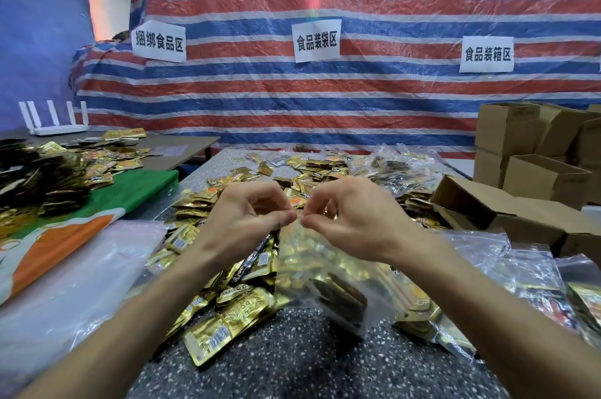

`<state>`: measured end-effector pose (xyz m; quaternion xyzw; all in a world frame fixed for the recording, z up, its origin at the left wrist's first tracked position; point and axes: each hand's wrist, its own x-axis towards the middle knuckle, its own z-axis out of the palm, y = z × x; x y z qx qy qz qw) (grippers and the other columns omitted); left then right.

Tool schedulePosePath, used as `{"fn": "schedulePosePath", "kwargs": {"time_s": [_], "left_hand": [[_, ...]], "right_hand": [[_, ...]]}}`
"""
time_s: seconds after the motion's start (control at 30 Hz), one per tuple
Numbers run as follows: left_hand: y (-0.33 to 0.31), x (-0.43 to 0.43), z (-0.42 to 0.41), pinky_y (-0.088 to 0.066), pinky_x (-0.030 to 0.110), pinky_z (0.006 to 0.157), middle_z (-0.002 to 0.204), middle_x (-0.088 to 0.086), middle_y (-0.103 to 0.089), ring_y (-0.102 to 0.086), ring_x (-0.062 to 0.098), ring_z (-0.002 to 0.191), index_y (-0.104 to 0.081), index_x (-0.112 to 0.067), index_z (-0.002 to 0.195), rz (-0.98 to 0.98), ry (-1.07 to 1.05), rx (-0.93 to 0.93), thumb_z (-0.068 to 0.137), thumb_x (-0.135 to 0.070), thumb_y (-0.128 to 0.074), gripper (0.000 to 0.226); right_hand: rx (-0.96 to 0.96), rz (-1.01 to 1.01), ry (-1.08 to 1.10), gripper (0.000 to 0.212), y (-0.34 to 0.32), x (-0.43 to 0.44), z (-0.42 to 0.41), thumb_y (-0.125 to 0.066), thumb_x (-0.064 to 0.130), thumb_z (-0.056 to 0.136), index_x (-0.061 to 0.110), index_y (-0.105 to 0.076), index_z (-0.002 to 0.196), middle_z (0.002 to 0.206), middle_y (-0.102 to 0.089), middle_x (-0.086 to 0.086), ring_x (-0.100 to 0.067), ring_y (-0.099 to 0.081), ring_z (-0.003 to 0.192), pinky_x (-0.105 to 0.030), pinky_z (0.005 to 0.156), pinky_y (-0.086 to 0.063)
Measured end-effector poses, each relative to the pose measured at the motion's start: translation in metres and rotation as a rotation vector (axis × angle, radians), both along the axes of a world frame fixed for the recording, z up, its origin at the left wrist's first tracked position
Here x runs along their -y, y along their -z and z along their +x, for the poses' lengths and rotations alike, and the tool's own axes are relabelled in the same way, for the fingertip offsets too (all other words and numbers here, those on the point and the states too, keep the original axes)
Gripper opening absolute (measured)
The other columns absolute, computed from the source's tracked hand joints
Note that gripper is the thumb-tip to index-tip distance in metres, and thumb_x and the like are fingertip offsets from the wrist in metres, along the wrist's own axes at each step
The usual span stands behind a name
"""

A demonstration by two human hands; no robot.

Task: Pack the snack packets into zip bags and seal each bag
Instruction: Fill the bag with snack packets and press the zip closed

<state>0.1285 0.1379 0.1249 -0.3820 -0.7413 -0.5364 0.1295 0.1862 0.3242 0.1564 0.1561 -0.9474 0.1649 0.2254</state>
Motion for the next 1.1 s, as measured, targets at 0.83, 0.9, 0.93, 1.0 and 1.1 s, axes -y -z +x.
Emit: {"fn": "schedulePosePath", "kwargs": {"time_s": [0.83,0.9,0.93,1.0,1.1], "left_hand": [[0.001,-0.02,0.0,-0.059,0.042,0.066,0.081,0.005,-0.07,-0.067,0.021,0.073,-0.069,-0.003,0.082,0.034,-0.202,-0.114,0.085,0.0,-0.071,0.004],[0.001,-0.017,-0.004,-0.058,0.04,0.065,0.083,0.006,-0.069,-0.067,0.019,0.074,-0.068,-0.002,0.082,0.059,-0.208,-0.086,0.085,0.002,-0.069,0.005],[0.001,-0.016,-0.004,-0.058,0.04,0.065,0.083,0.006,-0.07,-0.067,0.018,0.074,-0.068,-0.002,0.083,0.061,-0.199,-0.083,0.085,0.003,-0.069,0.005],[0.002,-0.016,-0.004,-0.059,0.042,0.069,0.084,0.006,-0.07,-0.067,0.017,0.076,-0.07,-0.004,0.083,0.04,-0.19,-0.1,0.084,0.002,-0.07,0.006],[0.001,-0.021,-0.004,-0.058,0.049,0.073,0.084,0.005,-0.071,-0.067,0.02,0.077,-0.07,-0.009,0.082,0.052,-0.187,-0.071,0.085,-0.002,-0.07,0.007]], "right_hand": [[0.097,-0.093,0.127,0.015,0.009,-0.08,0.037,-0.072,0.04,0.089,0.028,-0.078,0.082,0.076,-0.072,0.013,-0.004,-0.064,0.071,-0.041,0.073,-0.056],[0.115,-0.088,0.152,0.016,0.011,-0.091,0.043,-0.07,0.04,0.09,0.027,-0.077,0.083,0.077,-0.072,0.013,-0.004,-0.063,0.072,-0.043,0.073,-0.056],[0.12,-0.088,0.164,0.017,0.013,-0.097,0.046,-0.069,0.04,0.09,0.027,-0.077,0.083,0.077,-0.071,0.012,-0.006,-0.063,0.073,-0.044,0.074,-0.056],[0.117,-0.058,0.188,0.017,0.016,-0.103,0.05,-0.068,0.04,0.091,0.027,-0.076,0.083,0.078,-0.071,0.013,-0.006,-0.063,0.076,-0.047,0.075,-0.055],[0.094,-0.056,0.217,0.018,0.018,-0.106,0.052,-0.067,0.042,0.092,0.028,-0.075,0.083,0.077,-0.068,0.016,-0.003,-0.061,0.074,-0.046,0.074,-0.056]]}}
